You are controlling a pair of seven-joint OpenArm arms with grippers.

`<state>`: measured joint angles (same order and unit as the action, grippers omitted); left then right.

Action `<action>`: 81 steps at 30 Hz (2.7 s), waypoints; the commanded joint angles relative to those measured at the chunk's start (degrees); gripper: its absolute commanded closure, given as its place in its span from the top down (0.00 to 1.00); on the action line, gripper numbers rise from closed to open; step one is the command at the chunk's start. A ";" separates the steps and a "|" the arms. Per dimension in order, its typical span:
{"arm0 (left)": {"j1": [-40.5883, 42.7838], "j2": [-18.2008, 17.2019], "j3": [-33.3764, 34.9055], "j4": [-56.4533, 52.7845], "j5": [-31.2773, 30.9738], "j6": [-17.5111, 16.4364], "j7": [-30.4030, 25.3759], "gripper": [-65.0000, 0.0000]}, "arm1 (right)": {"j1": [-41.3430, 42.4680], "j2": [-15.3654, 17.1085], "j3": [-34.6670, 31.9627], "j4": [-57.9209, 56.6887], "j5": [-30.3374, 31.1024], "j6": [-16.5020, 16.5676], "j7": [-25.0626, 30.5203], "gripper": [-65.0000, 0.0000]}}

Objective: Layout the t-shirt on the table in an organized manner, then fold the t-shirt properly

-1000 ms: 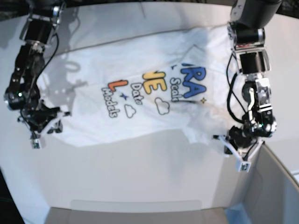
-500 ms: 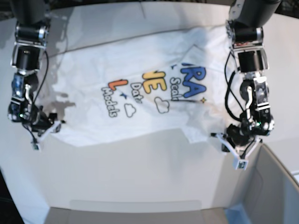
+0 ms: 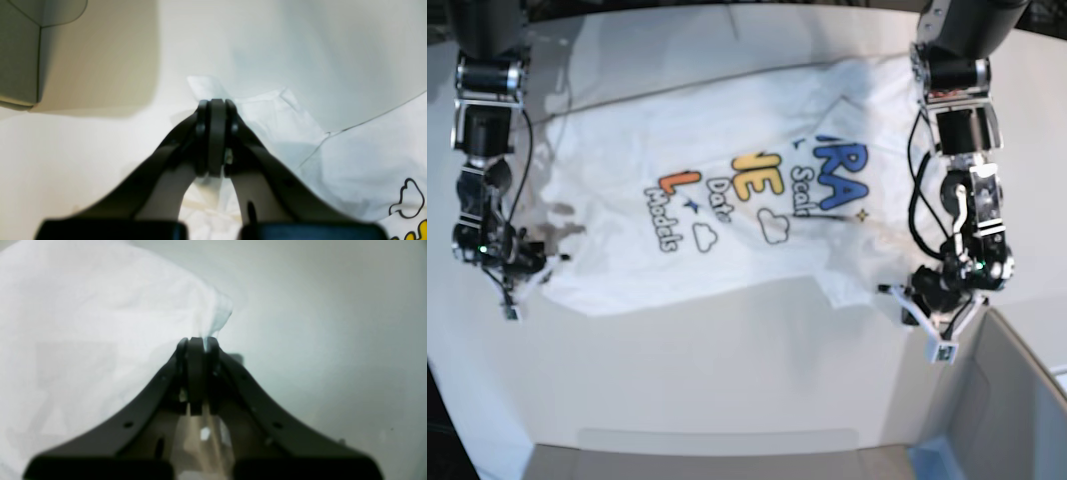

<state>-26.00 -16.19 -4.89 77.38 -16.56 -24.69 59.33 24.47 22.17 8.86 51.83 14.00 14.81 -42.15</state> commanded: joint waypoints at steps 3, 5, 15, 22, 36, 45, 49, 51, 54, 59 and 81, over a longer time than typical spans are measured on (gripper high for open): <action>-0.51 -0.56 -0.17 1.96 -0.45 0.03 -1.09 0.00 | -0.60 0.29 -0.29 3.24 -2.97 0.09 -6.42 0.00; 0.46 -0.56 -0.17 3.71 -0.45 0.03 -1.09 0.00 | -3.24 0.20 -0.29 9.22 -4.37 0.09 -7.39 0.00; 1.52 -0.56 -0.17 5.38 -0.45 0.03 -1.09 0.00 | -12.73 -0.77 -6.01 31.29 -9.74 0.18 -10.38 0.00; 1.95 -0.56 -0.17 5.38 -0.37 0.03 -1.09 0.00 | -18.36 -2.00 -14.80 42.36 -22.13 0.18 -10.20 0.00; 2.39 -0.56 -0.17 5.38 -0.45 0.03 -1.09 0.00 | -19.50 -2.00 -36.25 42.89 -43.67 0.18 -10.20 0.00; 2.39 -0.56 -0.17 5.38 -0.45 0.03 -1.09 0.00 | -19.06 -1.73 -35.98 42.80 -43.76 0.18 -10.29 0.00; 2.39 -0.56 -0.17 5.38 -0.45 0.03 -1.09 0.00 | -19.06 -1.65 -35.90 42.80 -43.76 0.18 -10.29 0.00; 2.39 -0.56 -0.17 5.38 -0.45 0.03 -1.09 0.00 | -19.06 -1.73 -35.90 42.80 -43.76 0.18 -10.46 0.00; 2.39 -0.56 -0.17 5.38 -0.45 0.03 -1.09 0.00 | -19.15 -1.82 -35.63 42.80 -43.76 0.18 -10.46 0.08; 2.57 -0.56 -0.17 5.38 -0.45 0.03 -1.09 0.00 | -19.59 -2.00 -30.53 44.74 -43.76 0.18 -10.46 0.36; 3.63 -0.56 -0.17 5.47 -0.45 0.03 -1.09 0.00 | -16.16 -5.87 -19.28 45.18 -32.59 0.18 -9.76 0.39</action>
<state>-20.93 -16.19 -4.89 81.69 -16.64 -24.86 59.53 6.98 15.99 -10.87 96.03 -17.91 15.46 -52.75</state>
